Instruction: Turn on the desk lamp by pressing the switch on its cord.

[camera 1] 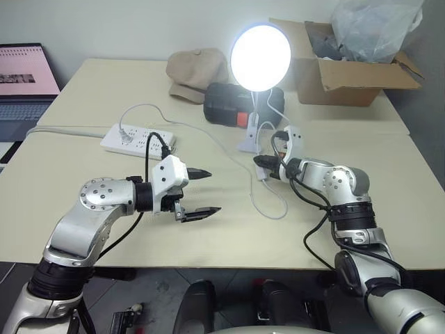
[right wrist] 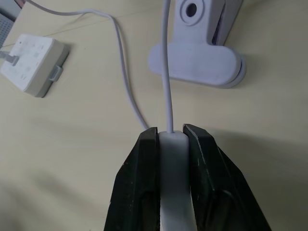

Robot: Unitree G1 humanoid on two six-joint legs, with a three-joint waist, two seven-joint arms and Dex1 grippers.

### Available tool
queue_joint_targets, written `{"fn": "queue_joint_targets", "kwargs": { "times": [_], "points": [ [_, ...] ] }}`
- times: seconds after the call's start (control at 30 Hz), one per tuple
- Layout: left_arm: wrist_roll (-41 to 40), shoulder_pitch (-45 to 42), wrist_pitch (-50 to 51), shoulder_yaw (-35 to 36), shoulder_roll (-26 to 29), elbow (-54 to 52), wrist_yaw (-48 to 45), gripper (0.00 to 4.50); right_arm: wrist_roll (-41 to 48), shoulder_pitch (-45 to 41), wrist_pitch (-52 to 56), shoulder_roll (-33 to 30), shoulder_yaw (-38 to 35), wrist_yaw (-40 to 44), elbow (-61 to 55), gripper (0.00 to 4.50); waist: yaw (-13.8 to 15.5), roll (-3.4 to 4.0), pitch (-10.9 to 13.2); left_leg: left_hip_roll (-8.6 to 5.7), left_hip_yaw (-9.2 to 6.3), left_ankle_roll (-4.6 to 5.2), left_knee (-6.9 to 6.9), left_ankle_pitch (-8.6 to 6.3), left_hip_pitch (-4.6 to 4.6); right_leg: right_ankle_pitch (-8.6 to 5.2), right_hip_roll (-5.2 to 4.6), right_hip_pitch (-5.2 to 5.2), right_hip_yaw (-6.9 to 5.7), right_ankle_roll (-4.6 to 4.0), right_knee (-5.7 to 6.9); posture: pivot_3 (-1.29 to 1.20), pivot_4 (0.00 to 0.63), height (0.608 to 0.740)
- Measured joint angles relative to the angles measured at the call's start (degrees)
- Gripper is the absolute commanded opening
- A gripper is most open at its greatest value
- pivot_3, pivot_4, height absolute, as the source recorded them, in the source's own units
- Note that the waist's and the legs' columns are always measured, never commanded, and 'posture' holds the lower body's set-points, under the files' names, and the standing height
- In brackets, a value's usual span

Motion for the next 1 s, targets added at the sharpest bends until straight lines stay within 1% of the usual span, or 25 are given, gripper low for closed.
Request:
{"fn": "queue_joint_targets", "kwargs": {
  "times": [0.2,0.4,0.5,0.6,0.77,0.83,0.9,1.0],
  "points": [
    [-0.9,1.3,1.7,1.0,0.0,-0.3,1.8,4.50,-1.4,0.0,-0.1,0.1,-0.8,1.8,-1.1,2.94,0.0,0.01,0.0,0.02,0.00,0.00,0.00,0.00,-0.01,0.00,0.00,-0.01,0.00,0.00,0.00,0.00,0.150,0.740],
    [-4.0,-0.3,5.5,5.1,0.0,-0.8,3.6,4.50,-1.2,0.0,0.7,-3.2,-1.0,5.3,-10.5,4.43,0.0,0.01,0.0,0.02,-0.02,0.00,0.00,0.00,0.00,0.00,0.00,0.00,-0.02,0.00,0.02,0.00,0.150,0.740],
    [-4.4,-1.1,7.1,5.6,0.5,-0.7,3.7,4.50,-0.7,1.1,1.7,-6.0,-0.7,8.3,-14.2,4.49,0.0,0.01,0.0,0.01,-0.01,0.00,0.00,0.00,-0.01,0.00,0.00,-0.01,-0.02,0.01,0.00,0.00,0.150,0.740],
    [-4.7,-0.5,8.8,6.4,3.6,-0.3,3.3,4.50,0.6,4.0,1.3,-14.9,2.0,17.9,-20.7,4.49,0.1,0.03,0.0,0.00,-0.01,0.01,-0.03,-0.01,-0.05,-0.01,0.00,-0.02,-0.03,0.01,-0.08,0.00,0.150,0.740],
    [-6.6,0.3,10.5,8.5,7.8,0.5,-0.9,4.50,0.7,7.9,-5.7,-29.8,5.4,36.3,-30.1,4.49,0.1,0.02,0.0,0.03,-0.01,0.01,-0.06,-0.02,-0.02,-0.04,0.01,-0.04,-0.06,-0.03,-0.10,0.00,0.150,0.740],
    [-8.5,0.6,11.6,9.1,8.9,0.3,-2.7,4.50,0.6,11.0,-9.2,-37.6,5.8,44.7,-33.1,4.49,0.2,0.07,0.1,0.02,-0.02,0.01,-0.06,-0.02,-0.03,-0.05,-0.01,-0.04,-0.07,-0.03,-0.11,0.00,0.150,0.740],
    [-9.7,0.6,12.6,9.7,9.4,0.3,-3.6,4.50,-0.2,12.1,-12.7,-42.7,5.7,50.3,-34.5,4.49,0.2,0.07,0.1,0.02,-0.04,0.01,-0.04,-0.02,-0.01,-0.05,-0.01,-0.03,-0.09,-0.03,-0.10,0.00,0.150,0.740],
    [-10.7,0.6,12.7,9.7,9.4,-0.2,-4.1,4.50,-2.1,14.0,-17.3,-45.8,5.8,54.7,-35.3,4.49,0.1,0.05,0.1,0.03,-0.05,0.00,-0.02,-0.02,0.03,-0.05,-0.01,0.00,-0.08,-0.03,-0.08,0.00,0.150,0.740]
  ]
}}
